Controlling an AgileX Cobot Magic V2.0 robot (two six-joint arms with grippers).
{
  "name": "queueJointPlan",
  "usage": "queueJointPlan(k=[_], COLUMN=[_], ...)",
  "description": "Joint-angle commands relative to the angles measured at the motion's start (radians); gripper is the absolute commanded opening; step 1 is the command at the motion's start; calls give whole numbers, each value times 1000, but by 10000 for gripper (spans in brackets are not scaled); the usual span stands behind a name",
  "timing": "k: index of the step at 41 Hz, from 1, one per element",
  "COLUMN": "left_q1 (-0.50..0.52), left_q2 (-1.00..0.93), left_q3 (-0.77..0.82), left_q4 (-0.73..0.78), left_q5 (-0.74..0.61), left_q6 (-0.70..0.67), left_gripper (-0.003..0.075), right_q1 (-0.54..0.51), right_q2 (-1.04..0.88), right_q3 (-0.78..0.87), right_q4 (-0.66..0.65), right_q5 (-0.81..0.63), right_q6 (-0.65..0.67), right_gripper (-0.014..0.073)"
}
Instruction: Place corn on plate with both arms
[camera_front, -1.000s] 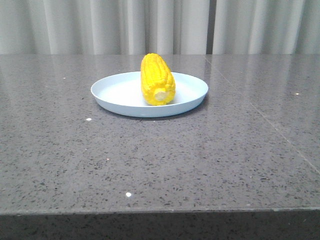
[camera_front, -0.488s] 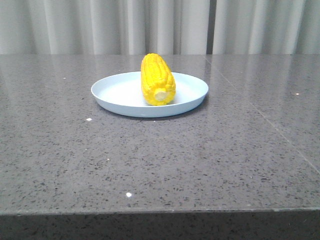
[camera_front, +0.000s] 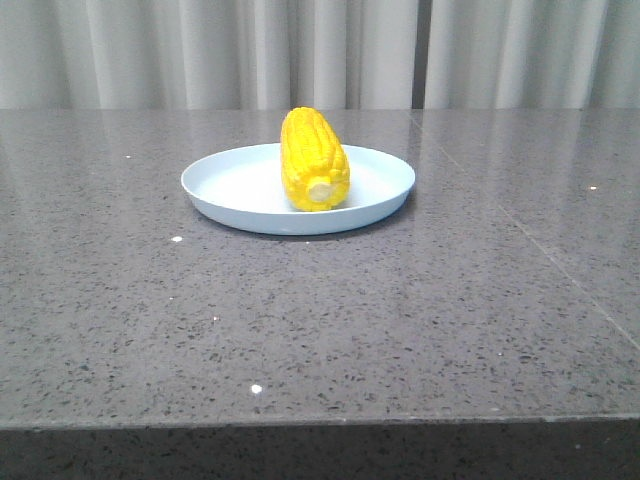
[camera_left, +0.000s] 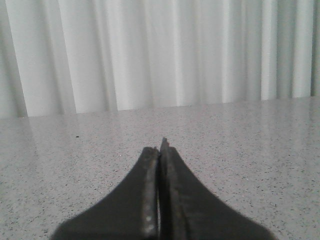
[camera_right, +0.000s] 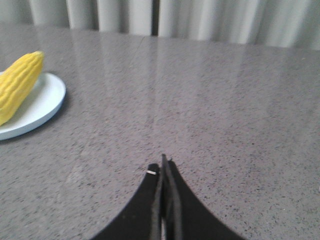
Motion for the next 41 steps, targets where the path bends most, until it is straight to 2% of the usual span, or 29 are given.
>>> queueJointPlan(k=[1,14,41], left_q1=[-8,-8,-8], left_q2=[-21,-21,-21], left_q3=[6,6,6], left_q4=[-8,-8,-8], left_q5=[-74,-74,-74], left_q6=[-7,-7,-7], left_gripper=[-20,-20,-20], right_q1=[-44,-105,-105], right_q2=[-57,-110,-111], right_q3=[78,375,373], right_q4=[6,67,73], right_q5=[-204,-607,-647], right_q6=[-8,-8,-27], right_gripper=[-68,-68,-68])
